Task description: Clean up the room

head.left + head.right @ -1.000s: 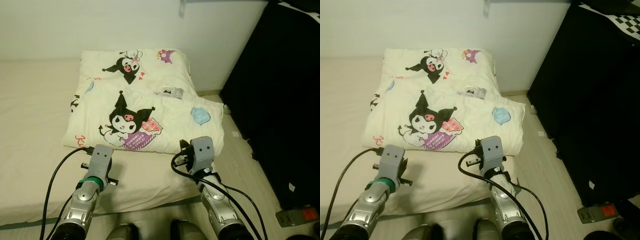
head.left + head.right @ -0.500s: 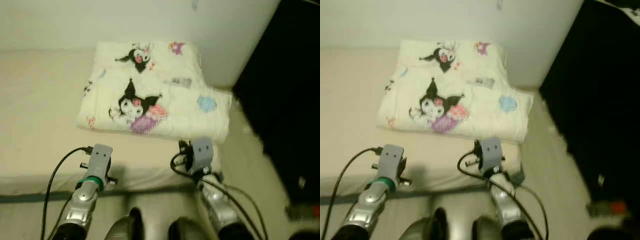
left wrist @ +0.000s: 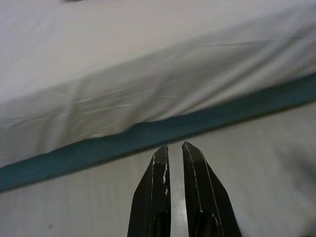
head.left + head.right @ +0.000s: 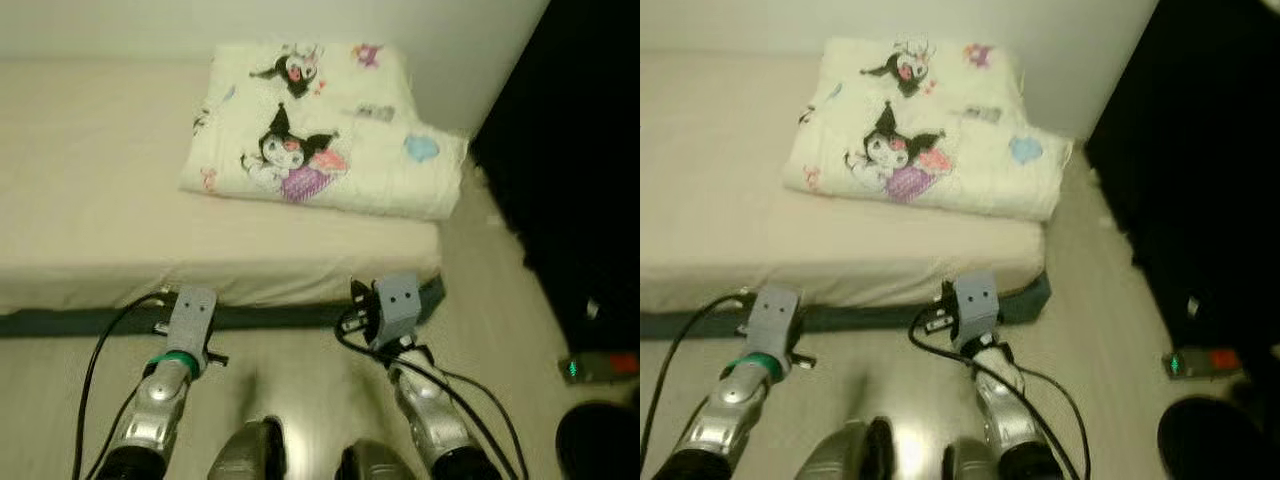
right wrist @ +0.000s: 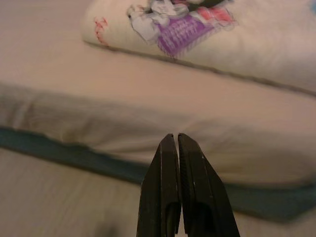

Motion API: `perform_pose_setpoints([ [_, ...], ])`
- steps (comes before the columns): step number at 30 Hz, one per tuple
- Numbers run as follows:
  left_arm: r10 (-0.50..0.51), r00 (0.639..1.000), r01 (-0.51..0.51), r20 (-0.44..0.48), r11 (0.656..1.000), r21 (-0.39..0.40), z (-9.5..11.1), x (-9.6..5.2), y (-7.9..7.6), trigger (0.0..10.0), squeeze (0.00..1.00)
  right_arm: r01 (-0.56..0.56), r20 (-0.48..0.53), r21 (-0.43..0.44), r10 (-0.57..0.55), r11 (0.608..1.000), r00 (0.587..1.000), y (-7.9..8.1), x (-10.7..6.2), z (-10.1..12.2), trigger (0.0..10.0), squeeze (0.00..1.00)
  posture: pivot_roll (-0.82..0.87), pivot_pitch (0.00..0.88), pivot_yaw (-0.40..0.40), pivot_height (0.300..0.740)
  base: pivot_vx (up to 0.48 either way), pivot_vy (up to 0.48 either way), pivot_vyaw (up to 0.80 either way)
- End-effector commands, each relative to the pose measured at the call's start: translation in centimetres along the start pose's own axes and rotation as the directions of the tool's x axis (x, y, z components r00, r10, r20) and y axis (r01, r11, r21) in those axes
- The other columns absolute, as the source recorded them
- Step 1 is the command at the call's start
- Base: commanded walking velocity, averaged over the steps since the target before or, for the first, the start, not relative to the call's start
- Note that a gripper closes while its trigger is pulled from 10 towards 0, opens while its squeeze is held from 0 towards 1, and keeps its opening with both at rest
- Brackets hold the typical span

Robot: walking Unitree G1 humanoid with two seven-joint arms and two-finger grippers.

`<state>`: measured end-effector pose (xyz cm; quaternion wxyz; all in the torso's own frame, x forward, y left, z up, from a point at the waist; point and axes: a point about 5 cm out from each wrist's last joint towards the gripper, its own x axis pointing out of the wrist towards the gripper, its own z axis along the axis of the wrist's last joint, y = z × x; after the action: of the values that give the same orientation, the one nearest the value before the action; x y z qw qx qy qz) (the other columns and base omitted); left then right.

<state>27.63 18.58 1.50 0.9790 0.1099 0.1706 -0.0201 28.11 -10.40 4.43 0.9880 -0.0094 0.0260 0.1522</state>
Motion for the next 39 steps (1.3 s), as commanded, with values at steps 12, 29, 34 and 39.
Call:
perform_pose_setpoints([
  [12,-0.046,0.999,0.046,0.01,0.999,0.02,-0.03,-0.11,-0.79,10.0,0.0,0.015,-0.014,0.016,-0.015,1.0,1.0,-0.24,-0.32,-0.41,10.0,0.0,-0.08,0.087,0.021,0.705,0.274,0.0,0.0],
  [29,-0.044,0.999,0.043,0.005,0.999,0.021,-0.08,-0.08,-0.77,10.0,0.0,0.014,-0.016,0.014,-0.014,1.0,1.0,-0.29,-0.32,-0.44,10.0,0.0,-0.08,0.085,0.02,0.705,0.443,0.0,0.0],
  [34,-0.044,0.999,0.044,0.005,0.999,0.02,-0.08,-0.06,-0.78,10.0,0.0,0.014,-0.016,0.013,-0.013,1.0,1.0,-0.29,-0.34,-0.44,10.0,0.0,-0.08,0.084,0.02,0.705,0.394,0.0,0.0],
  [39,-0.045,0.999,0.045,0.006,0.999,0.02,-0.07,-0.05,-0.8,10.0,0.0,0.013,-0.017,0.012,-0.013,1.0,1.0,-0.29,-0.36,-0.45,10.0,0.0,-0.09,0.084,0.021,0.705,0.384,0.0,0.0],
])
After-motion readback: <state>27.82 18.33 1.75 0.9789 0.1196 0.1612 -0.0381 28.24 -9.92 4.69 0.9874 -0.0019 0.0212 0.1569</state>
